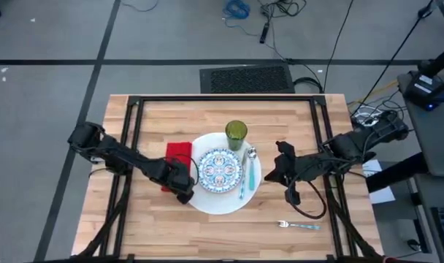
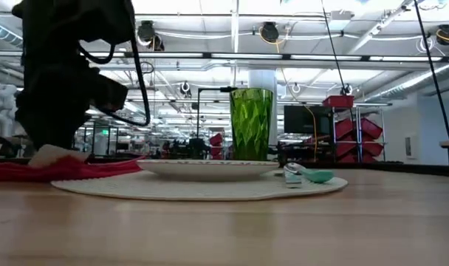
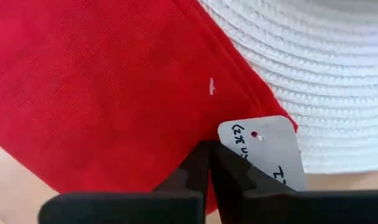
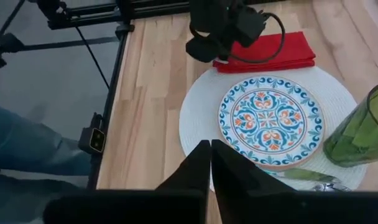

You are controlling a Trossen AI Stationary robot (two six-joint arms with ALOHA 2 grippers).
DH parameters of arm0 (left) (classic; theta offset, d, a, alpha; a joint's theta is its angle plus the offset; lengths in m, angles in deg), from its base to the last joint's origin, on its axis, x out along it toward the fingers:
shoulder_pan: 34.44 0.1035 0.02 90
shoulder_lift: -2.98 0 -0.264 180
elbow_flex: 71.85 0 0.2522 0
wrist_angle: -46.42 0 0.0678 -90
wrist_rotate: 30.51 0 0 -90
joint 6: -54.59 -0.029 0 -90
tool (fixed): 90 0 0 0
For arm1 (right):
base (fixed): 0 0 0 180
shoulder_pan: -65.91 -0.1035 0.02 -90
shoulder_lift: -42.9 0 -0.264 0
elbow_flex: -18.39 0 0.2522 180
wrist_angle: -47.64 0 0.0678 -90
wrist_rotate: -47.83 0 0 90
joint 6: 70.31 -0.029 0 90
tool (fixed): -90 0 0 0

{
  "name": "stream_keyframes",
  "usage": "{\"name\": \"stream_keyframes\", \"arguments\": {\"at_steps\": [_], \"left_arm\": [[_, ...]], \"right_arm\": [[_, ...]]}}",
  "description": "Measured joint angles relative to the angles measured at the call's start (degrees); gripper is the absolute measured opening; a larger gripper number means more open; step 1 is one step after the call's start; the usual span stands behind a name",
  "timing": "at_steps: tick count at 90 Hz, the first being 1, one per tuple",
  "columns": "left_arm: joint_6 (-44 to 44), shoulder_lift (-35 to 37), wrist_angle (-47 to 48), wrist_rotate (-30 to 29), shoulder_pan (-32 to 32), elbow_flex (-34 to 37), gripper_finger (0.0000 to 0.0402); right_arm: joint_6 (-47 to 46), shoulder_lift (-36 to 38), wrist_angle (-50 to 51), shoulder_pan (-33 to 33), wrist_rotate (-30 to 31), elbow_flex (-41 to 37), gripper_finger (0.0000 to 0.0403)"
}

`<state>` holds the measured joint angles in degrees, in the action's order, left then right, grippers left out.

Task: Set table place
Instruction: Put the red napkin to the left side of the plate on the white table placemat, then put the white fork on the red napkin on the white table placemat

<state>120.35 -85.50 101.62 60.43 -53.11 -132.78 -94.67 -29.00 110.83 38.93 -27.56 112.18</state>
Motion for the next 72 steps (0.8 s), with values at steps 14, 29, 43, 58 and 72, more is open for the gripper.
{"name": "stream_keyframes", "arguments": {"at_steps": [14,29,43,58,72], "left_arm": [[-0.1,4.4,7.0,2.5,0.4,-6.0,0.0000],[-1.0,8.4,17.1,2.4,0.9,-12.8,0.0000],[-9.8,11.5,25.1,2.2,1.0,-17.6,0.0000],[-21.6,14.7,25.0,1.5,1.5,-17.0,0.0000],[-28.8,15.3,23.2,-0.4,3.4,-14.6,0.0000]], "right_arm": [[0.0,0.0,0.0,0.0,0.0,0.0,0.0000],[-0.3,-0.2,0.6,0.0,0.0,0.0,0.0000],[-3.2,-0.9,1.3,0.1,0.1,0.0,0.0000],[-12.0,-2.9,3.9,0.2,-0.1,0.0,0.0001],[-22.7,-5.9,7.9,-2.0,-3.1,0.0,0.0017]]}}
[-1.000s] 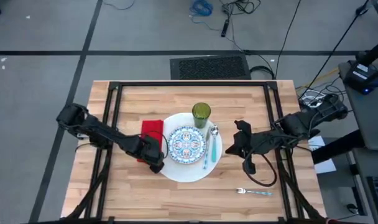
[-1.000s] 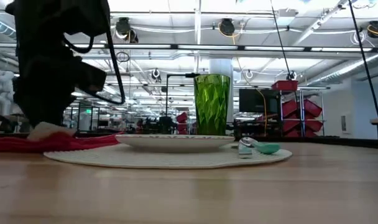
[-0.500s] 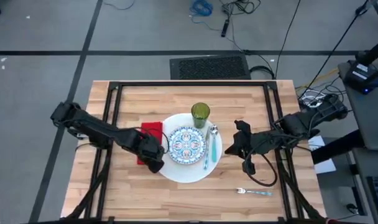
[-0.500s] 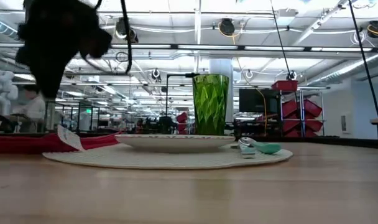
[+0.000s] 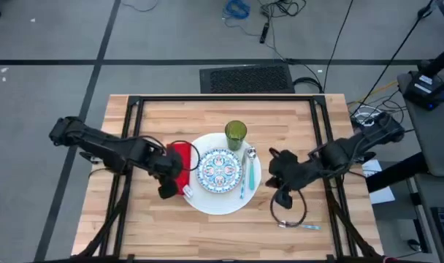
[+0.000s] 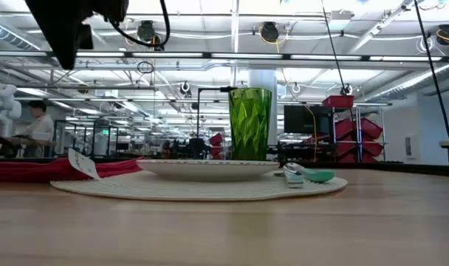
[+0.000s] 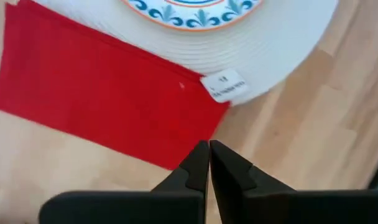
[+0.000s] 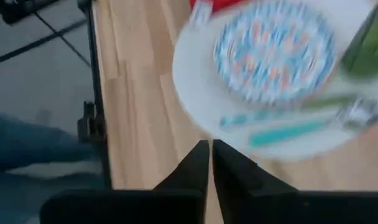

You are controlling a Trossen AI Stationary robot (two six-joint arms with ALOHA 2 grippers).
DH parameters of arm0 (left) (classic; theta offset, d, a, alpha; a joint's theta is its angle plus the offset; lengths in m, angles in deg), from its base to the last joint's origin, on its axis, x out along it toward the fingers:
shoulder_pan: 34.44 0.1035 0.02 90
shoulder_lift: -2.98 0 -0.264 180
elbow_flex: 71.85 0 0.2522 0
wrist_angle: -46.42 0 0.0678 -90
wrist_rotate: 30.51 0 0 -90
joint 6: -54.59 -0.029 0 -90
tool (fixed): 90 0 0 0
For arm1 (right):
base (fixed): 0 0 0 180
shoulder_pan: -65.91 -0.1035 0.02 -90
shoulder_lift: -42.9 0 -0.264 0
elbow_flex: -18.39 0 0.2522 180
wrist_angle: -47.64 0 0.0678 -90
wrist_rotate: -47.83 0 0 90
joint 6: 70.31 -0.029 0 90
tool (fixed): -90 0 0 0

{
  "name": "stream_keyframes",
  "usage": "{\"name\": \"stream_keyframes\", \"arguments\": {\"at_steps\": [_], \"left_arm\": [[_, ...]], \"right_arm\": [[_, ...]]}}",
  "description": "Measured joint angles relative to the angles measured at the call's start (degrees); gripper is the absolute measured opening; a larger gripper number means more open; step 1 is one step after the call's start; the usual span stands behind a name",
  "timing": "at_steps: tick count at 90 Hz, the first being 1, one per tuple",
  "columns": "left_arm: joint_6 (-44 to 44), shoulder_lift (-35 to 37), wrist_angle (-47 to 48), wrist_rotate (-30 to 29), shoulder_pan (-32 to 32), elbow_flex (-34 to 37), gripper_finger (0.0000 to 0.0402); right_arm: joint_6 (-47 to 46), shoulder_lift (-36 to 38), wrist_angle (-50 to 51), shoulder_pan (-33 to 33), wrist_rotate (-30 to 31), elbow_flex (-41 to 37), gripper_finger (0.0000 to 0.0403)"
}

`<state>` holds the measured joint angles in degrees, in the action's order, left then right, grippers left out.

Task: Set table place
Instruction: Put the white fork on the red napkin on the white table placemat

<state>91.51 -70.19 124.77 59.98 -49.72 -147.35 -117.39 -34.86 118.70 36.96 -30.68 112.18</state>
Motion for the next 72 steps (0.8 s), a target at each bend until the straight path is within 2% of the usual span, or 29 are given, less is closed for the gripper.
{"name": "stream_keyframes", "arguments": {"at_steps": [13,28,48,59,72], "left_arm": [[-3.5,0.0,-0.3,-1.2,-1.9,0.4,0.0000],[-4.5,0.5,-2.8,-6.5,-5.9,0.4,0.0000],[-5.9,0.5,-8.6,-7.2,-8.9,0.4,0.0000],[-6.3,0.4,-12.9,-7.2,-10.5,0.4,0.0000],[-6.2,0.4,-14.0,-7.3,-11.7,0.4,0.0000]], "right_arm": [[-6.5,-4.0,6.6,-3.0,-1.1,0.0,0.0049],[-13.4,-9.0,13.6,-7.5,-12.4,0.0,0.0093],[-20.3,-13.5,14.5,-18.2,-13.4,-0.8,0.0117],[-26.1,-14.4,7.7,-22.2,-14.3,-7.0,0.0118],[-30.2,-14.4,-9.9,-24.6,-20.4,-17.5,0.0119]]}}
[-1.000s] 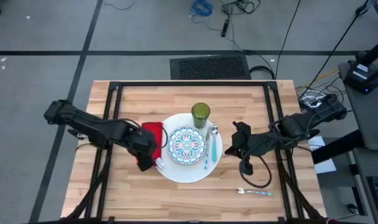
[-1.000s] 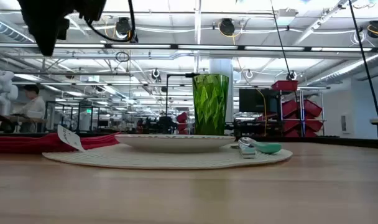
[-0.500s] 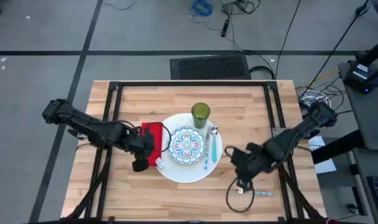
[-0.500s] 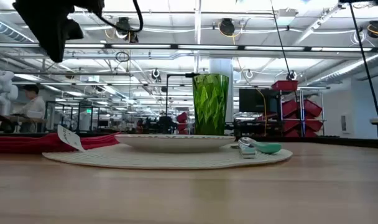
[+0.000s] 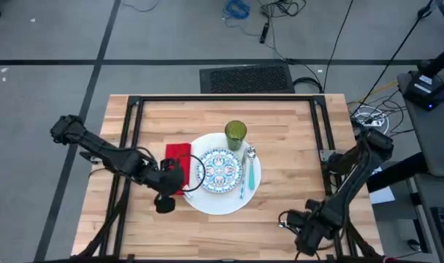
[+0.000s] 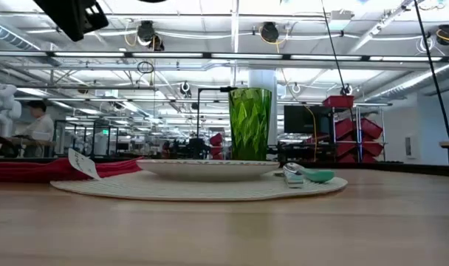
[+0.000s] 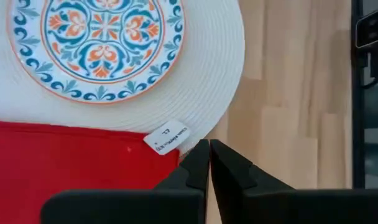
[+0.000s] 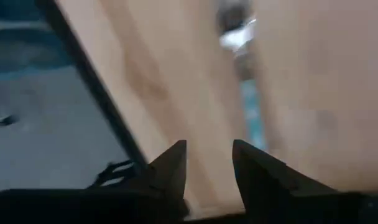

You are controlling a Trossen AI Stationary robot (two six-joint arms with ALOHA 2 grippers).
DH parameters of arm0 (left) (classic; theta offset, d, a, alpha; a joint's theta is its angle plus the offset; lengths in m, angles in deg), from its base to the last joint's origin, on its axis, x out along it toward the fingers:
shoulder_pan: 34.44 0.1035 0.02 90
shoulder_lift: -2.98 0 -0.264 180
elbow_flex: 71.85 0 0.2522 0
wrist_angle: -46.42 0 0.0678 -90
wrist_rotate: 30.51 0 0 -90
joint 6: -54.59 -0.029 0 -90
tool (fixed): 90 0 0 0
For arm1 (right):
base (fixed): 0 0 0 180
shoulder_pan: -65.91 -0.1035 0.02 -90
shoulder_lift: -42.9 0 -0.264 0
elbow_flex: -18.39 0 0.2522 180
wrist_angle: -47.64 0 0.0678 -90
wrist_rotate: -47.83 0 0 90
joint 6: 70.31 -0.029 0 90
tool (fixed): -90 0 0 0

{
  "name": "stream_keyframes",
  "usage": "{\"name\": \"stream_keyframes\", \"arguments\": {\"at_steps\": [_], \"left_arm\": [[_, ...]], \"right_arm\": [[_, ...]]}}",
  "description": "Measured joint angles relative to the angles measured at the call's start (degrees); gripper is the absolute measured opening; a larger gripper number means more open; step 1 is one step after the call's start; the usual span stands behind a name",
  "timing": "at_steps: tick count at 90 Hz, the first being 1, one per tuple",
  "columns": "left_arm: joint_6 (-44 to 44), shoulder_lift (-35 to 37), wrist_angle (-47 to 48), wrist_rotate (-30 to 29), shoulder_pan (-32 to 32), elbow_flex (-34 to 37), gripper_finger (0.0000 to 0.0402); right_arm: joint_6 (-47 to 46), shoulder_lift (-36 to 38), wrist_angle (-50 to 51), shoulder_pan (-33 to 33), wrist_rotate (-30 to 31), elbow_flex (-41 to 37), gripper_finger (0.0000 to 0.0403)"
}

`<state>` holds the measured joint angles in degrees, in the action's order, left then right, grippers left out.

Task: Set table place
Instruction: Put the white fork on the red napkin on the white table placemat

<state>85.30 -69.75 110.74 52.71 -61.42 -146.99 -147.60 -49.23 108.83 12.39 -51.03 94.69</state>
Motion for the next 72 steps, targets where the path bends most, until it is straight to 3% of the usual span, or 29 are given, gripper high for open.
{"name": "stream_keyframes", "arguments": {"at_steps": [13,36,72], "left_arm": [[0.0,0.0,0.1,0.0,-0.5,0.0,0.0000],[0.5,0.0,0.1,0.0,-1.2,0.0,0.0000],[3.5,0.0,0.0,0.0,-1.2,0.0,0.0000]], "right_arm": [[0.0,0.0,-10.4,-0.7,-0.4,-6.9,0.0119],[0.3,0.0,-9.8,-0.3,1.5,-11.2,0.0119],[0.3,-1.9,-8.6,0.9,2.2,-9.2,0.0109]]}}
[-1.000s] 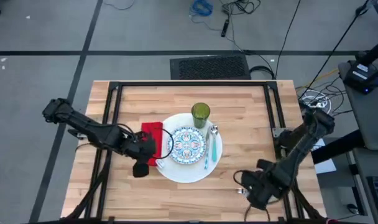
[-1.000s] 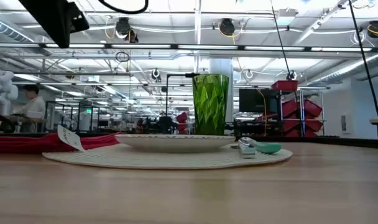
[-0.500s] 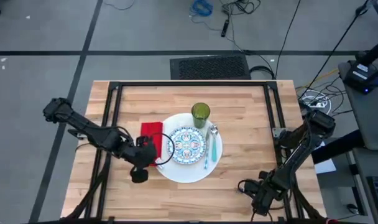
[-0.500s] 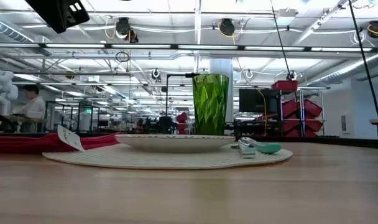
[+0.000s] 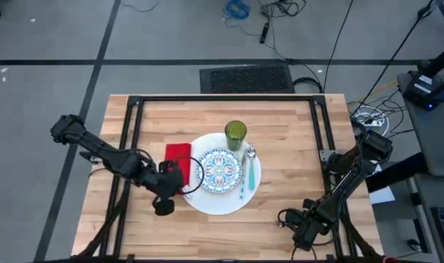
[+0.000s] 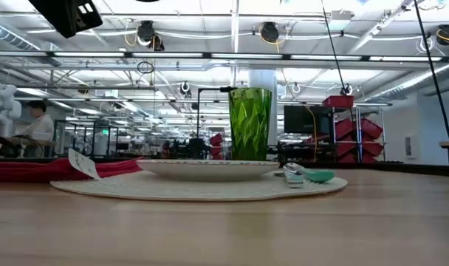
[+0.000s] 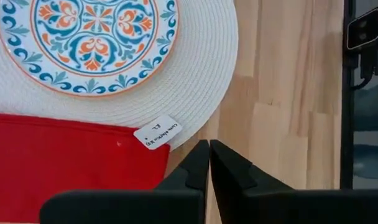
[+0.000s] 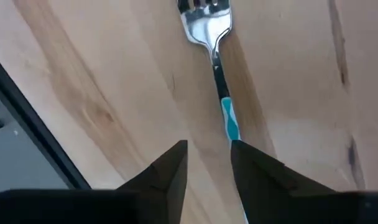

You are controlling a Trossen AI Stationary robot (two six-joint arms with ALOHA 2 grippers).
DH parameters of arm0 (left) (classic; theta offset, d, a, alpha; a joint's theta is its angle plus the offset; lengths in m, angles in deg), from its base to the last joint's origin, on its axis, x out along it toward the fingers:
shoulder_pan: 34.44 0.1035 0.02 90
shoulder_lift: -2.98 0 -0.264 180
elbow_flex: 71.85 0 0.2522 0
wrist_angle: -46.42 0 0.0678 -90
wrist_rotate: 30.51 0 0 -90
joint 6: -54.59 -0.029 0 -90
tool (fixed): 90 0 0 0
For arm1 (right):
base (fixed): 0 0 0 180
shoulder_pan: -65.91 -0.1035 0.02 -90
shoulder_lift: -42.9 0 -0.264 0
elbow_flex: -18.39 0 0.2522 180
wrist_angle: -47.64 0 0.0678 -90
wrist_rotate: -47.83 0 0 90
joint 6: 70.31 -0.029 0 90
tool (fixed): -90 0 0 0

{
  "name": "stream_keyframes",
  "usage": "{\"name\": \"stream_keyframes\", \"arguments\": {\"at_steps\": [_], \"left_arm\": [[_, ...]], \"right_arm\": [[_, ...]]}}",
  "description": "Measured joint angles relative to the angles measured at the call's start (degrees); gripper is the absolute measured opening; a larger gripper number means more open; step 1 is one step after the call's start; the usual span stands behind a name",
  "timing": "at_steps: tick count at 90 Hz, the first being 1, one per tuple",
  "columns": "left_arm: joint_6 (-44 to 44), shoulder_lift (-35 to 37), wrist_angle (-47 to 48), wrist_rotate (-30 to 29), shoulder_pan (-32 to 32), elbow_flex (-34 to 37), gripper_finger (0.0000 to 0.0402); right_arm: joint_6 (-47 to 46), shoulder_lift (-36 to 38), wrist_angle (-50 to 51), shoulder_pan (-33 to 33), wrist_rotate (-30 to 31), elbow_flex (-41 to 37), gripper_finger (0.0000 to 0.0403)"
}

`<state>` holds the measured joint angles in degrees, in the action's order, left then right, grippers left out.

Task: Set table place
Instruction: Put the white fork on the red napkin on the white table placemat

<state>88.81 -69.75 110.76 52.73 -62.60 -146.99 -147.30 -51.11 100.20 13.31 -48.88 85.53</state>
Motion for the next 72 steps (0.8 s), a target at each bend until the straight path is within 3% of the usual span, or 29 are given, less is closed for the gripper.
{"name": "stream_keyframes", "arguments": {"at_steps": [38,63,72], "left_arm": [[0.0,0.0,-0.2,0.0,0.0,0.0,0.0000],[0.0,0.0,-0.2,0.0,0.0,0.0,0.0000],[0.0,0.0,-0.2,0.0,0.0,0.0,0.0000]], "right_arm": [[4.5,-0.2,3.9,0.2,5.3,1.6,0.0105],[4.5,-5.6,3.5,0.4,5.2,1.5,0.0104],[1.8,-6.4,3.3,1.2,3.5,1.5,0.0080]]}}
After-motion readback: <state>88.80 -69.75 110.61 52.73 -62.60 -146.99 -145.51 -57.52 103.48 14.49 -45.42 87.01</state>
